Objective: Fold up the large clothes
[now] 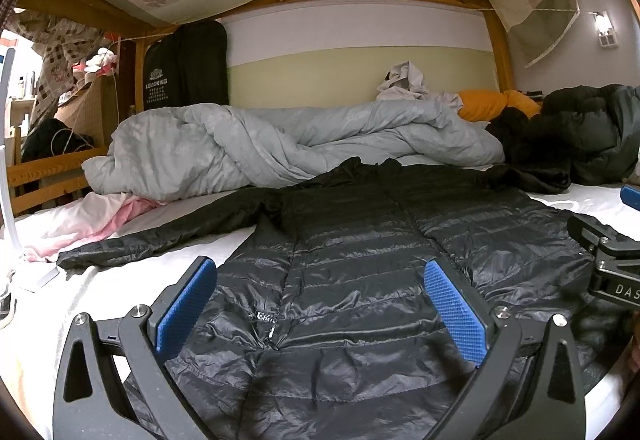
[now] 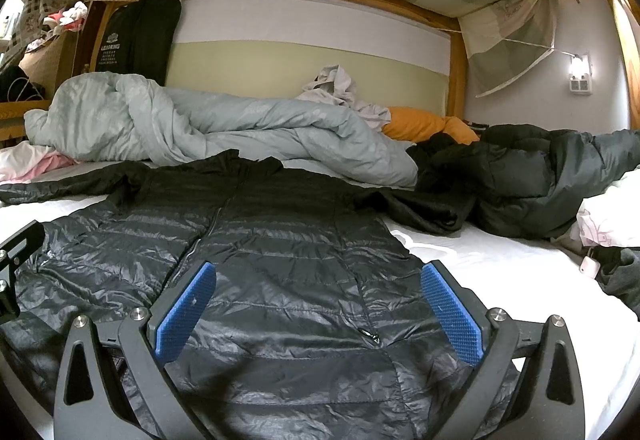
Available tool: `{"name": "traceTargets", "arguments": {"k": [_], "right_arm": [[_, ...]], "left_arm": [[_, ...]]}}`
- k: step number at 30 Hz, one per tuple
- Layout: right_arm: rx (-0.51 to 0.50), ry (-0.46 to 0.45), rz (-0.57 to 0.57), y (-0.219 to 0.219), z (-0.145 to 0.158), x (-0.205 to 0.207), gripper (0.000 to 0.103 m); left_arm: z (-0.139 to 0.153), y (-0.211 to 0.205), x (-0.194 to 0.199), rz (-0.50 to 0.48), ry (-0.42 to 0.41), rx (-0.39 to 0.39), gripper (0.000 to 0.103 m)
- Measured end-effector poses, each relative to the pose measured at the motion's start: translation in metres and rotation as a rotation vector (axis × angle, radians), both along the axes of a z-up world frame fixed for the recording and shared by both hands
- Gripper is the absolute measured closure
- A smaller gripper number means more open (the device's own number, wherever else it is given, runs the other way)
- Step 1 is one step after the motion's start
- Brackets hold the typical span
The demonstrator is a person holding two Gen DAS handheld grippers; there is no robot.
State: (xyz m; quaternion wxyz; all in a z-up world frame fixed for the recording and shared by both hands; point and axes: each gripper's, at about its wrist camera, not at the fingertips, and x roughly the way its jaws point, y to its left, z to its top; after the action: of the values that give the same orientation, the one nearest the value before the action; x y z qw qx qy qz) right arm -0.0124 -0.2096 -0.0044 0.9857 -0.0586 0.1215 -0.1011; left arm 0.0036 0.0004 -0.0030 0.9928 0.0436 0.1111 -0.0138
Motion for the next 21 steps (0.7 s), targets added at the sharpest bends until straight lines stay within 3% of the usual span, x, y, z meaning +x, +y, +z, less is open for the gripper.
{"name": "traceTargets", "arguments": {"k": [21], "right_arm": [[-0.031,0.0,0.003,0.0009,0.0002,0.0001,0.0]], "left_arm": [[-0.0002,0.0072,-0.0016,0.005,-0.005,0.002,0.0]]}}
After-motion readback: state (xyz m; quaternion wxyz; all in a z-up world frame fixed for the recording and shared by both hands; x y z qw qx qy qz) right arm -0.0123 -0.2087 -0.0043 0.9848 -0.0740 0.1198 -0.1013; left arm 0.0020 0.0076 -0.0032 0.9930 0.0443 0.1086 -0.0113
